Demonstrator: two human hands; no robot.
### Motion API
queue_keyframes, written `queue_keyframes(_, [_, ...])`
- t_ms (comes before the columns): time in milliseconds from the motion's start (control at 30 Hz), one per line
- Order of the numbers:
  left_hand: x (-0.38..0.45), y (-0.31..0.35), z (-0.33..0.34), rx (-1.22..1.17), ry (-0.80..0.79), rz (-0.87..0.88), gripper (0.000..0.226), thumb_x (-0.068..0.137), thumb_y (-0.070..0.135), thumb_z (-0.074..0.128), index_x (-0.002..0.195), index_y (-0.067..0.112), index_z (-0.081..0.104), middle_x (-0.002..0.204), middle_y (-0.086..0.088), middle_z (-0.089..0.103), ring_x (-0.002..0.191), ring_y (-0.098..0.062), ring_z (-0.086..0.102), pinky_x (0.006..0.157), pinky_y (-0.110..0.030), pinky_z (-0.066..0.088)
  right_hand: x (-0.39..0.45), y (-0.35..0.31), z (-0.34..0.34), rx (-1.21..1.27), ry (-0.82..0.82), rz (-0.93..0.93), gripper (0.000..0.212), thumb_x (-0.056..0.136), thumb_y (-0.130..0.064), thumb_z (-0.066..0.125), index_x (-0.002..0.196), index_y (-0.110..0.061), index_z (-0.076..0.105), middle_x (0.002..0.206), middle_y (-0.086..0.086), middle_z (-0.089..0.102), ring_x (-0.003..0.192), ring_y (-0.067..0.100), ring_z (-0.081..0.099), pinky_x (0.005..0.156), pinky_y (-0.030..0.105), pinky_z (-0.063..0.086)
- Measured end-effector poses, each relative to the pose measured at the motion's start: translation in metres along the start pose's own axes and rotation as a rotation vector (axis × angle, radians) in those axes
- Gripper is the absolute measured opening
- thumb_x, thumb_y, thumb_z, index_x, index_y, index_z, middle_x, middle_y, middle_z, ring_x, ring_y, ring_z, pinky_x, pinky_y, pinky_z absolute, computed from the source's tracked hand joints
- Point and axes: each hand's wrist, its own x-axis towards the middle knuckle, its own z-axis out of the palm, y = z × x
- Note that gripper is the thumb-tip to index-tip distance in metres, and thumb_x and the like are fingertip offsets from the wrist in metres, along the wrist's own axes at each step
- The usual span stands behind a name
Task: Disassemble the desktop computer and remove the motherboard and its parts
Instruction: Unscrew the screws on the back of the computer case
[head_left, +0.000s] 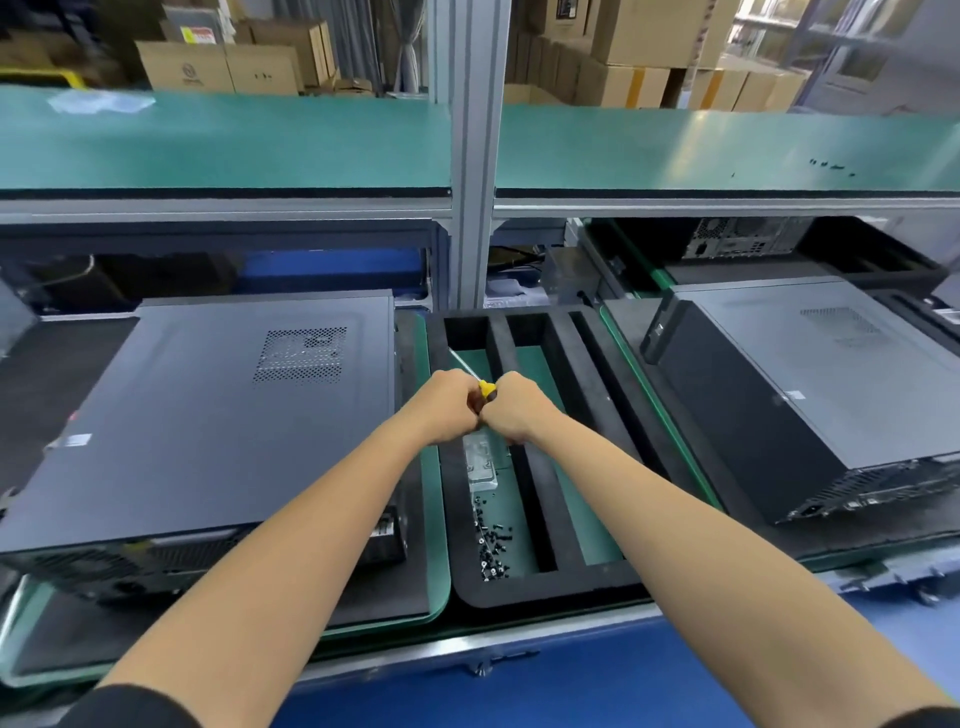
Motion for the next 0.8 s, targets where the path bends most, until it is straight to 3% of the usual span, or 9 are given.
queue_keyframes(200, [-0.042, -0.027, -0.033, -0.012, 0.079, 0.001, 0.009, 0.078, -0.004, 0.057, 0.082, -0.004, 0.065, 0.085, -0.019, 0.067, 0.084, -0.034, 0.063, 0.073, -0.041, 0.053, -0.027, -0.05, 0.025, 0.036, 0.012, -0.038, 0.016, 0.082, -0.006, 0.051, 0.069, -0.011, 0.042, 0.068, 0.007, 0.05, 0.057, 0.022, 0.051, 0.051, 0.028, 0.043])
queue_keyframes(367, [-0.09, -0.058, -0.061, -0.038, 0.15, 0.057, 0.01, 0.082, 0.001, 0.061, 0.09, -0.002, 0.067, 0.091, -0.019, 0.068, 0.087, -0.034, 0.062, 0.075, -0.042, 0.053, -0.058, -0.099, 0.05, 0.004, 0.07, -0.044, 0.015, 0.084, -0.006, 0.048, 0.071, -0.011, 0.043, 0.071, 0.009, 0.052, 0.051, 0.019, 0.05, 0.038, 0.021, 0.034])
queue_keyframes(467, [-0.118, -0.076, -0.073, -0.065, 0.155, 0.102, 0.006, 0.085, 0.003, 0.064, 0.09, 0.003, 0.067, 0.094, -0.015, 0.069, 0.087, -0.029, 0.062, 0.075, -0.035, 0.05, -0.08, -0.117, 0.07, 0.049, 0.109, -0.033, 0.018, 0.083, -0.002, 0.046, 0.067, -0.009, 0.044, 0.063, 0.01, 0.052, 0.046, 0.023, 0.053, 0.035, 0.018, 0.034])
queue_keyframes(600, [-0.144, -0.095, -0.073, -0.066, 0.101, 0.135, 0.008, 0.084, 0.0, 0.062, 0.087, 0.007, 0.066, 0.092, -0.011, 0.067, 0.085, -0.024, 0.059, 0.073, -0.03, 0.045, -0.11, -0.124, 0.099, 0.078, 0.105, 0.015, 0.027, 0.086, -0.006, 0.053, 0.064, -0.011, 0.038, 0.061, 0.006, 0.044, 0.052, 0.024, 0.046, 0.042, 0.023, 0.032])
queue_keyframes(700, [-0.157, -0.099, -0.067, -0.145, 0.15, 0.097, 0.012, 0.088, 0.003, 0.057, 0.081, 0.004, 0.066, 0.083, -0.011, 0.067, 0.076, -0.022, 0.057, 0.066, -0.029, 0.043, -0.129, -0.121, 0.114, 0.189, 0.081, 0.016, 0.02, 0.087, -0.009, 0.053, 0.073, -0.01, 0.039, 0.066, 0.007, 0.042, 0.053, 0.023, 0.045, 0.05, 0.028, 0.038])
queue_keyframes(800, [-0.166, -0.097, -0.06, -0.363, 0.193, 0.0, 0.024, 0.093, 0.011, 0.056, 0.077, -0.002, 0.068, 0.074, -0.013, 0.069, 0.062, -0.019, 0.059, 0.063, -0.031, 0.052, -0.148, -0.113, 0.118, 0.202, 0.081, -0.017, 0.017, 0.094, -0.017, 0.05, 0.082, -0.01, 0.041, 0.068, 0.006, 0.046, 0.048, 0.023, 0.05, 0.046, 0.026, 0.039])
